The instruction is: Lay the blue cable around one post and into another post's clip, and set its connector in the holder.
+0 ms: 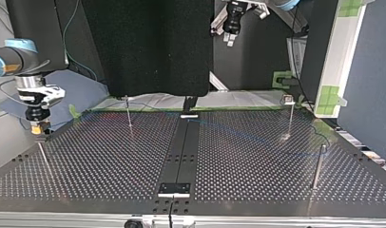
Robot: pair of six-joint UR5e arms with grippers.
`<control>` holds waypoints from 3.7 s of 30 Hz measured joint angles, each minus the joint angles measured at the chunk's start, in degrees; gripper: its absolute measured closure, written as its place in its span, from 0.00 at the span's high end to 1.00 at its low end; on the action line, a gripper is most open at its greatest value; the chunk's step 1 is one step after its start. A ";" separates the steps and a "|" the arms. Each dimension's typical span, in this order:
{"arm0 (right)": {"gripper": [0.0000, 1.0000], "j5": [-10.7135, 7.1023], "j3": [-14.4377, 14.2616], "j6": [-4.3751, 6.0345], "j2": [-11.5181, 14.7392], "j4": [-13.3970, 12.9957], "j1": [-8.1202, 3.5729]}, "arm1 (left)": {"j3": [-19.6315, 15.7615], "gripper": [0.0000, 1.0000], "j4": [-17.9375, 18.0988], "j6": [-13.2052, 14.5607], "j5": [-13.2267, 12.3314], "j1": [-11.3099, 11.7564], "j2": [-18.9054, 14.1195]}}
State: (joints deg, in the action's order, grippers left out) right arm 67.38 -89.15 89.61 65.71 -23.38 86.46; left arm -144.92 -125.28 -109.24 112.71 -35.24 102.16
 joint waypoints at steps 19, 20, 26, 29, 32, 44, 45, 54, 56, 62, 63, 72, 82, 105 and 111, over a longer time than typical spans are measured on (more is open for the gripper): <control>0.00 -6.14 2.01 0.08 -1.90 0.09 -2.11 | 0.64 1.00 -2.24 0.79 0.00 0.83 0.00; 0.00 -6.21 2.10 0.05 -2.02 0.12 -2.11 | 0.64 1.00 -2.25 0.79 0.00 0.86 0.00; 0.00 -6.83 2.61 0.03 -2.72 0.34 -2.12 | 0.68 1.00 -2.27 0.79 0.00 1.00 0.00; 0.00 -7.03 3.13 0.05 -3.08 0.46 -2.12 | 0.67 1.00 -2.32 0.79 0.00 1.02 0.00; 0.00 -7.51 3.61 0.39 -3.26 0.42 -2.18 | 0.68 1.00 -2.33 0.79 0.00 1.11 0.00; 0.00 -6.70 4.44 2.29 -3.50 -0.20 -2.21 | 0.77 1.00 -2.50 0.79 0.00 1.50 0.00; 0.00 -6.39 4.44 2.37 -3.50 -0.20 -2.21 | 0.78 1.00 -2.51 0.79 0.00 1.52 0.00; 0.00 -4.96 4.35 2.98 -3.57 0.24 -1.82 | 1.08 1.00 -2.36 0.65 -1.28 1.71 0.00; 0.00 -4.91 4.35 3.02 -3.58 0.31 -1.67 | 1.17 1.00 -2.39 0.63 -1.51 1.71 0.00; 0.00 -4.83 4.11 3.65 -3.63 0.86 -1.42 | 1.22 1.00 -2.40 0.62 -1.67 1.77 0.00; 0.00 -4.82 4.04 3.80 -3.65 0.82 -1.36 | 1.22 1.00 -2.37 0.61 -1.70 1.76 0.00; 0.00 -4.92 3.87 5.12 -3.68 -0.16 -1.03 | 1.24 1.00 -2.37 0.61 -1.66 1.76 0.00; 0.00 -5.24 3.89 7.63 -3.69 -3.54 -1.03 | 1.27 1.00 -2.23 0.61 -1.75 1.93 0.00; 0.00 -4.05 3.99 8.85 -4.28 -2.43 -0.87 | 1.42 1.00 -2.34 0.61 -1.76 1.99 0.00; 0.00 -4.44 4.46 8.83 -4.43 -2.02 -0.87 | 1.42 1.00 -2.34 0.61 -1.86 2.00 0.00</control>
State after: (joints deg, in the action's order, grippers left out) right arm 62.93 -84.69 98.44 61.27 -25.41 85.58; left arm -143.50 -127.63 -108.63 110.86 -33.23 102.15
